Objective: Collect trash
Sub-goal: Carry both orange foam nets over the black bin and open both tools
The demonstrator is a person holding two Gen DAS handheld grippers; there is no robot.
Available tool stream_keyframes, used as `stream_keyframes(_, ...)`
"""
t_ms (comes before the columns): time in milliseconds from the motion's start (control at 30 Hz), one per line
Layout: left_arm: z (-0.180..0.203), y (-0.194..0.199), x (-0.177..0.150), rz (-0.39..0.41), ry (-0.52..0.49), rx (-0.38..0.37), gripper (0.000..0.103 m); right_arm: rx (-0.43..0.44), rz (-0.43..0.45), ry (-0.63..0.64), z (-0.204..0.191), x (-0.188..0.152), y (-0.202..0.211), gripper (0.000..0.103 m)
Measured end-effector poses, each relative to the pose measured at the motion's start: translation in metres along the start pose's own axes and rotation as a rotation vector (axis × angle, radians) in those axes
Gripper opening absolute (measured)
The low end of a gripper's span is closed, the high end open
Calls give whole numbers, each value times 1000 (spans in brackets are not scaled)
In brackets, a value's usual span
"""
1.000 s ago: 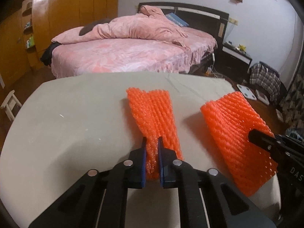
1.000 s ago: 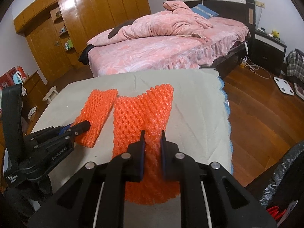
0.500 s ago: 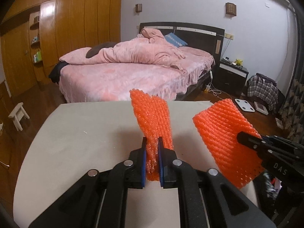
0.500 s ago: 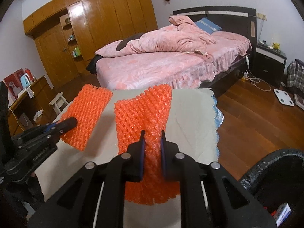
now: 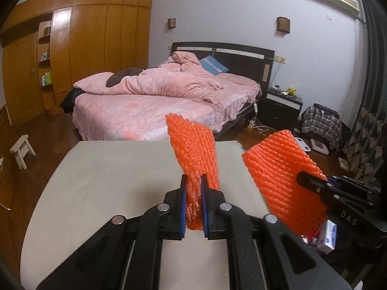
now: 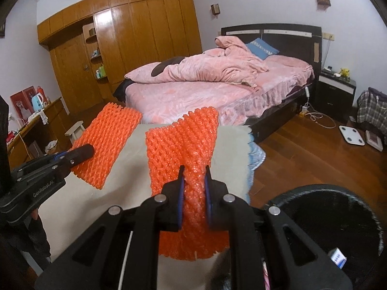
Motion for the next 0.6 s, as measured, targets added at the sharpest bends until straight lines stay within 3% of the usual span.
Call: stream_keyframes(600,110,52,6,61,-94,-126,10,-94,109,-24,72,-9,108,13)
Point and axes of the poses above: each gripper's, at about its wrist camera, not at the fingertips, and y roughly against the way its jaws point, z to its right, x to its top, the point moved 9 cm from there along -y, roughly the way its jaws point, and after that the axes turned 13 degrees about -x, right-handed, at the moved point
